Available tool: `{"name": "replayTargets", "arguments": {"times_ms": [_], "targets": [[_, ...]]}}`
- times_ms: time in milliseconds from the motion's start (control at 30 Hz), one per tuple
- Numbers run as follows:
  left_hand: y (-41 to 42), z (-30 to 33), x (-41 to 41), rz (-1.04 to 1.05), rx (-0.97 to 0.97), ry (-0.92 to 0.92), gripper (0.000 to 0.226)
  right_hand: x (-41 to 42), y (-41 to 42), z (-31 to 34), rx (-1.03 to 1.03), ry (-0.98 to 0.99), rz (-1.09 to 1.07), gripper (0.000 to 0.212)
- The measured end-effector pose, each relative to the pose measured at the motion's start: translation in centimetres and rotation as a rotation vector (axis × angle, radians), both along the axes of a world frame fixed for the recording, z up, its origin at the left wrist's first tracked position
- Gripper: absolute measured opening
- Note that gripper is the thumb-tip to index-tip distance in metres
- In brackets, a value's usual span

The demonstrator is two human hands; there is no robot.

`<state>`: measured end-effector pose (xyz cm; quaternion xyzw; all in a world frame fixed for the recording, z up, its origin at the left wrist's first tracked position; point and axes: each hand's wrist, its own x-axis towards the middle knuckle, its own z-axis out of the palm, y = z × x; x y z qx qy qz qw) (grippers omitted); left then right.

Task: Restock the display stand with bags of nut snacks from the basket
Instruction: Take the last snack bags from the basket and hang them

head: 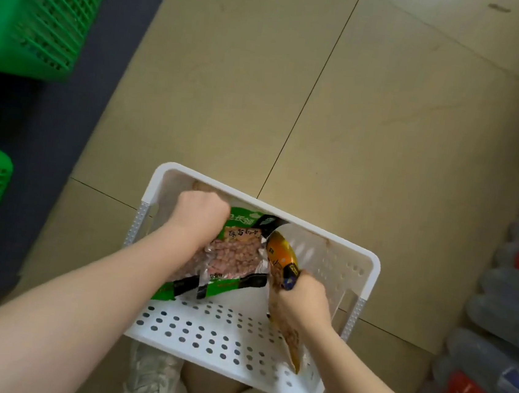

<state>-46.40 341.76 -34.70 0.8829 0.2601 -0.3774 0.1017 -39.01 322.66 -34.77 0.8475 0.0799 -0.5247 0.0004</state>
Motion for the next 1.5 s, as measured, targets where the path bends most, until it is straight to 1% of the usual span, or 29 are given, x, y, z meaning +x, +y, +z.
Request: {"name": "replayTargets", "arguments": {"times_ms": [67,133,167,200,233,267,300,333,400,500,600,667,733,800,867,967,1100,1200,1267,1367,1433,1500], "targets": [[-1.1,0.7,-0.9,0.197,-0.12,-0.152,0.027,-0.1,-0.2,0.5,0.117,-0.04,-0.228,0.03],[-2.3,1.4,-2.0,0.454,-0.229,-0.275,0.03,-0.1,-0.7,1.3,0.222,-0.076,-0.449,0.049],[-2.9,1.6,-2.5,0.535,-0.261,-0.303,0.03,-0.2,-1.0,1.4,0.231,-0.079,-0.496,0.055],[-3.3,1.7,-2.9,0.557,-0.28,-0.311,0.029,-0.4,-1.5,1.2,0.205,-0.072,-0.476,0.05],[-3.7,1.9,-3.1,0.544,-0.286,-0.301,0.028,-0.5,-1.8,1.0,0.141,-0.055,-0.381,0.037],[-4.0,1.9,-3.2,0.509,-0.282,-0.283,0.026,-0.6,-2.1,1.0,0.06,-0.04,-0.233,0.02],[-4.3,2.2,-3.4,0.476,-0.276,-0.265,0.026,-0.6,-2.1,1.3,0.01,-0.034,-0.091,0.01],[-4.6,2.4,-3.7,0.449,-0.276,-0.257,0.026,-0.6,-1.9,1.8,-0.002,-0.028,0.008,0.005],[-5.2,3.9,-4.5,0.419,-0.296,-0.245,0.025,-0.5,-1.1,3.6,0.035,0.009,0.075,0.01],[-5.7,8.7,-5.7,0.415,-0.322,-0.26,0.023,0.0,0.4,8.7,0.107,0.008,0.093,0.018],[-5.3,15.8,-6.5,0.5,-0.31,-0.349,0.025,0.7,1.9,15.7,0.223,0.028,0.134,0.024],[-4.9,20.9,-7.5,0.586,-0.299,-0.404,0.025,1.4,2.9,21.3,0.284,0.04,0.15,0.02],[-4.5,26.8,-8.3,0.681,-0.285,-0.456,0.025,2.1,3.7,27.5,0.343,0.022,0.116,0.013],[-4.1,33.4,-8.8,0.76,-0.279,-0.546,0.026,2.6,4.3,33.6,0.43,-0.014,0.038,0.013],[-3.5,40.1,-9.1,0.792,-0.212,-0.63,0.032,3.1,5.1,39.6,0.518,-0.037,-0.029,0.013],[-2.8,48.6,-10.5,0.738,-0.028,-0.672,0.023,3.3,7.0,47.8,0.632,-0.05,-0.031,0.019],[-2.5,57.9,-12.9,0.722,0.132,-0.781,0.026,2.7,9.6,57.3,0.84,-0.087,0.075,0.019],[-3.1,64.1,-16.1,0.728,0.301,-0.89,0.039,0.7,10.6,63.9,0.942,-0.078,0.175,0.023],[-3.6,68.5,-19.1,0.76,0.413,-0.914,0.042,-1.4,11.2,67.5,1.014,-0.076,0.235,0.023],[-4.7,75.4,-23.9,0.787,0.554,-0.935,0.031,-6.0,12.6,73.2,1.183,-0.026,0.327,0.026],[-5.7,80.0,-27.1,0.821,0.622,-0.954,0.021,-9.9,13.6,77.1,1.276,0.07,0.349,0.021],[-7.0,84.4,-30.8,0.894,0.707,-0.999,0.02,-14.4,14.5,80.9,1.367,0.165,0.376,0.015]]}}
